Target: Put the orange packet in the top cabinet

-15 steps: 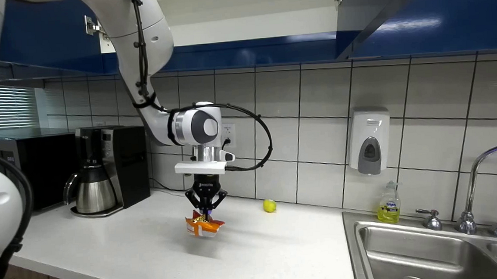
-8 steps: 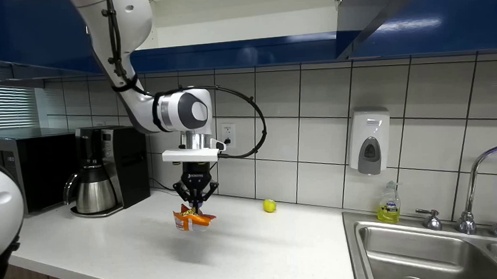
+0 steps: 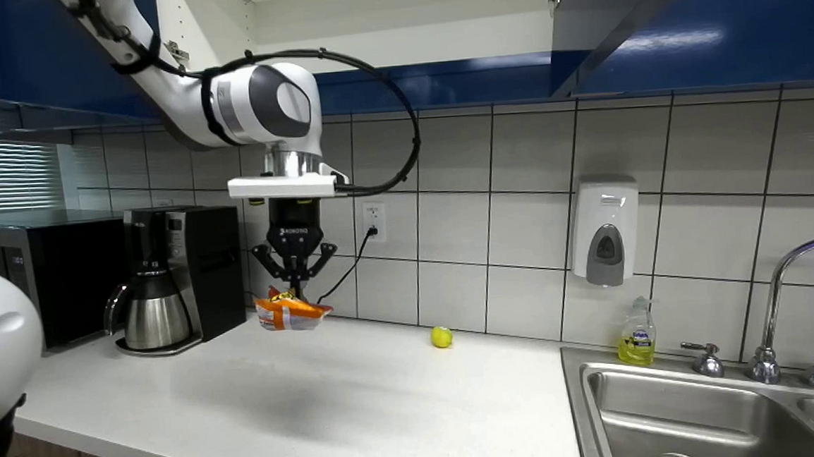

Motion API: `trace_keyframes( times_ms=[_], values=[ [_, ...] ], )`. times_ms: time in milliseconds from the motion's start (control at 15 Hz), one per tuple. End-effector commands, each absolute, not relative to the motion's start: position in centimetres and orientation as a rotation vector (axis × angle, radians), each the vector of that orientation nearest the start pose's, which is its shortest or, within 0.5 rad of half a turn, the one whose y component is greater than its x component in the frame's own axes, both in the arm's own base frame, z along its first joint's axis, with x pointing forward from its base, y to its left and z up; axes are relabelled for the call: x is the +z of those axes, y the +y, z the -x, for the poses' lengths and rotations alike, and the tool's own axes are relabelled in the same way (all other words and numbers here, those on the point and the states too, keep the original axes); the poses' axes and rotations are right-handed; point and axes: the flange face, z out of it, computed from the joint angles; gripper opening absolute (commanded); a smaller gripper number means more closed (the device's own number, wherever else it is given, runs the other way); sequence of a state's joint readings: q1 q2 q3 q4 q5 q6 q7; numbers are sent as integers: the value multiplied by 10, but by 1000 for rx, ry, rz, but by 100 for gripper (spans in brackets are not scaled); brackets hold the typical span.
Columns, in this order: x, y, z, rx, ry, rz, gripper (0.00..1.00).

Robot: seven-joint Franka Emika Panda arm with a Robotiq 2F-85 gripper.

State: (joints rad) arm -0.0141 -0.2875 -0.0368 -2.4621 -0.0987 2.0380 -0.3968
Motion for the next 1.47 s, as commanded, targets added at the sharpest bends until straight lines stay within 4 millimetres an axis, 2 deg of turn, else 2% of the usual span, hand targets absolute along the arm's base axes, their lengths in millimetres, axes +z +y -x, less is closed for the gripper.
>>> trace_keyframes(
  times_ms=[0, 267, 467, 867, 1133, 1400],
  values=[
    [445, -25, -389, 198, -709, 3121, 0],
    [520, -27, -363, 41, -727, 3156, 0],
    [587, -27, -346, -158, -743, 3194, 0],
    [699, -21, -326, -587, -747, 3187, 0],
    [761, -13, -323, -832, -771, 3143, 0],
    [809, -2, -329, -1050, -789, 3089, 0]
  ],
)
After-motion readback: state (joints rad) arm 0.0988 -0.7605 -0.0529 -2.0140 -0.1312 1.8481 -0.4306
